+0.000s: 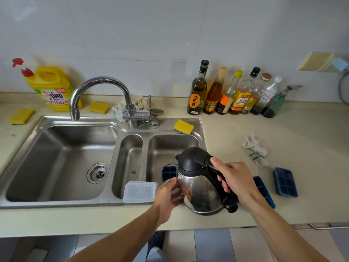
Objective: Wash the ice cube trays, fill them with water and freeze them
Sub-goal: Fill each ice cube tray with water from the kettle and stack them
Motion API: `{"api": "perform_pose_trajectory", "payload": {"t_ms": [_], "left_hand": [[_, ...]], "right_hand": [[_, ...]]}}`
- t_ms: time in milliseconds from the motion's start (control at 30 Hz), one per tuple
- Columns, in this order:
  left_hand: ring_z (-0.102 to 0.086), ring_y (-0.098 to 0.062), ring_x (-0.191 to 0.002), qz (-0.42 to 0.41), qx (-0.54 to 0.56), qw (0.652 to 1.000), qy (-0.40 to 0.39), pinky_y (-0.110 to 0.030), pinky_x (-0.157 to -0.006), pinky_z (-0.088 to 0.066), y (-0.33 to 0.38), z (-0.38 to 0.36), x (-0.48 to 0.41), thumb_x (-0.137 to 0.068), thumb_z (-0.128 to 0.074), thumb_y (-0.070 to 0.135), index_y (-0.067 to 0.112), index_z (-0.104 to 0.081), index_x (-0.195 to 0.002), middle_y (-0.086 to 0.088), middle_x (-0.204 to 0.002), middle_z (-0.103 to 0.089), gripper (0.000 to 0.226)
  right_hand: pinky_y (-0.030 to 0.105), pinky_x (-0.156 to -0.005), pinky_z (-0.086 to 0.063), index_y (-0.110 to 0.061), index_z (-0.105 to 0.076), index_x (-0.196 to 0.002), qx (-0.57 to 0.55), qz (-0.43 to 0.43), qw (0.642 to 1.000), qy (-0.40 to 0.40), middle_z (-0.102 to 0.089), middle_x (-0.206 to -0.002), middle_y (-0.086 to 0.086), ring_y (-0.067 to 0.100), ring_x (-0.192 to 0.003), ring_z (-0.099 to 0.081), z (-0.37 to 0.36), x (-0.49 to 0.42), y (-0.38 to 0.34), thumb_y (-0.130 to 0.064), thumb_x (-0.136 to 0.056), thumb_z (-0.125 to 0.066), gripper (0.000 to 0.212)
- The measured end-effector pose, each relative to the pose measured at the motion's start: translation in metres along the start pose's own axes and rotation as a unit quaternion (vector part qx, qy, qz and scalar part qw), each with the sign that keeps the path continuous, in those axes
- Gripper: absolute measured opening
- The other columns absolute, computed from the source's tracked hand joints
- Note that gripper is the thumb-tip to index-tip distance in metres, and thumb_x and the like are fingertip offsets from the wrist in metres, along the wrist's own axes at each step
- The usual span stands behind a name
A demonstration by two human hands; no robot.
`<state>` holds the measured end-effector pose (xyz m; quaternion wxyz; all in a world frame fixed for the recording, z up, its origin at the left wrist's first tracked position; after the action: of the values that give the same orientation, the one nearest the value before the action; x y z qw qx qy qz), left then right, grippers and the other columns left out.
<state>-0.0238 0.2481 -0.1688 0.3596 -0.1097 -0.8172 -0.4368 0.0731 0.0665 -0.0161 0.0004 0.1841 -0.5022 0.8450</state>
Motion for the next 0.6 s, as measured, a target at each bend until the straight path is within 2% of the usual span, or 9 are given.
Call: {"api": "perform_pose_trajectory", "payload": {"t_ms": [333, 500, 600], "left_hand": [[-0.066, -0.04, -0.111, 0.003, 0.003, 1.0, -0.005, -0.048, -0.088, -0.06, 0.0023, -0.0011, 0.0006, -0.099, -0.057, 0.032, 0.009, -0.07, -0.115, -0.018, -0.112, -0.073, 0.031], [-0.065, -0.04, -0.113, 0.013, 0.01, 1.0, 0.01, -0.051, -0.091, -0.059, 0.0017, -0.0006, 0.001, -0.1, -0.057, 0.033, 0.011, -0.069, -0.119, -0.018, -0.116, -0.071, 0.031], [-0.066, -0.039, -0.111, 0.013, 0.014, 1.0, 0.011, -0.045, -0.083, -0.061, 0.0027, -0.0011, 0.0032, -0.101, -0.055, 0.033, 0.011, -0.07, -0.117, -0.017, -0.113, -0.073, 0.031]], "right_hand": [[0.024, -0.048, -0.043, 0.007, -0.059, -0.059, 0.004, 0.0, 1.0, 0.001, -0.06, -0.051, 0.011, 0.019, -0.041, -0.05, 0.0008, -0.0037, 0.0017, -0.055, -0.088, -0.069, 0.069], [0.023, -0.045, -0.043, 0.007, -0.058, -0.059, 0.002, 0.002, 1.0, 0.002, -0.061, -0.051, 0.01, 0.02, -0.041, -0.05, 0.0014, -0.0045, 0.0045, -0.055, -0.088, -0.069, 0.069], [0.022, -0.045, -0.043, 0.005, -0.059, -0.057, 0.002, 0.003, 1.0, 0.0, -0.061, -0.051, 0.01, 0.019, -0.04, -0.05, 0.0013, -0.0038, 0.0048, -0.056, -0.087, -0.069, 0.069]]}}
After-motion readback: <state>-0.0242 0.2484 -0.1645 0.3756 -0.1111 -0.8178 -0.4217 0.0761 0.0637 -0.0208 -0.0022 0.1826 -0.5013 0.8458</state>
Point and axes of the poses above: each hand's wrist, its own x-axis away from the middle knuckle, its own z-axis out of the back of the hand, y = z × x, the point moved 3 cm from there along -x, towards the middle knuckle
